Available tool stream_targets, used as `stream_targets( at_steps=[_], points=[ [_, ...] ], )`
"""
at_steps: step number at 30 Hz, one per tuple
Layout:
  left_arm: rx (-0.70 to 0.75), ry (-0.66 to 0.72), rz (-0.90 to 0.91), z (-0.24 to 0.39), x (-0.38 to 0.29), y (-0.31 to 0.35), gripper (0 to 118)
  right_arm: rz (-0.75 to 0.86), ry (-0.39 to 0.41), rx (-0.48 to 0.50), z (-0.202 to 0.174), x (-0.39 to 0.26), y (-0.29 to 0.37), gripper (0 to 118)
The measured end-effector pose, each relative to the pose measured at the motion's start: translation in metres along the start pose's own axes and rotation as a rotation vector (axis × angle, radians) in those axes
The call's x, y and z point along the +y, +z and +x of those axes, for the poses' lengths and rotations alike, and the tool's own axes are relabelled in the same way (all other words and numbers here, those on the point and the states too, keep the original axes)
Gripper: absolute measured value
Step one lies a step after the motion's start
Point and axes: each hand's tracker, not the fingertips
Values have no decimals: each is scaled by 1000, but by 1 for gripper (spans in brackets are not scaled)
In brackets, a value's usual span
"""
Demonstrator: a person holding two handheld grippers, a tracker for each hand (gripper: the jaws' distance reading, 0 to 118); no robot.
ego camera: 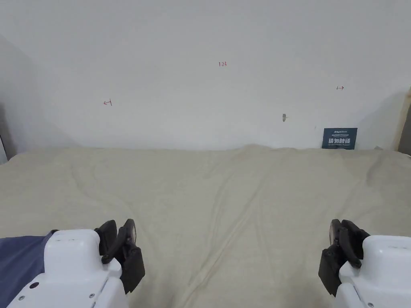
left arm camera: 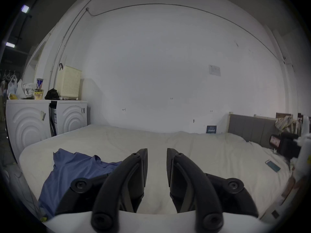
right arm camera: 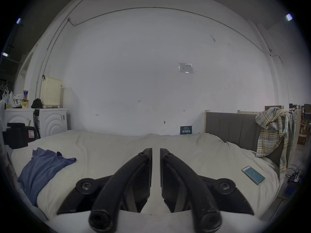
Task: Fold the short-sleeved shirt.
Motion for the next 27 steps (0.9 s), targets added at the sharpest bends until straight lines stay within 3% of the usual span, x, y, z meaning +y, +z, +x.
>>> stream_targets(
  at_steps=[1, 3, 4, 21, 27],
  points=[
    [-7, -10, -8, 0, 0, 0, 23, 1, -19, 12, 2, -3, -1, 9],
    [-8, -6, -6, 1, -2, 0, 4, -9, -64, 3, 6, -5, -3, 0],
    [-10, -5, -14, 0, -1, -2, 2, -10, -66, 2, 8, -6, -4, 0],
    [-37, -14, -37, 1, -2, -9, 0, -44, -45, 19, 3, -5, -9, 0],
    [-8, -15, -28, -9, 1, -6, 0, -33, -31, 71, -11, 4, -15, 0]
  ],
)
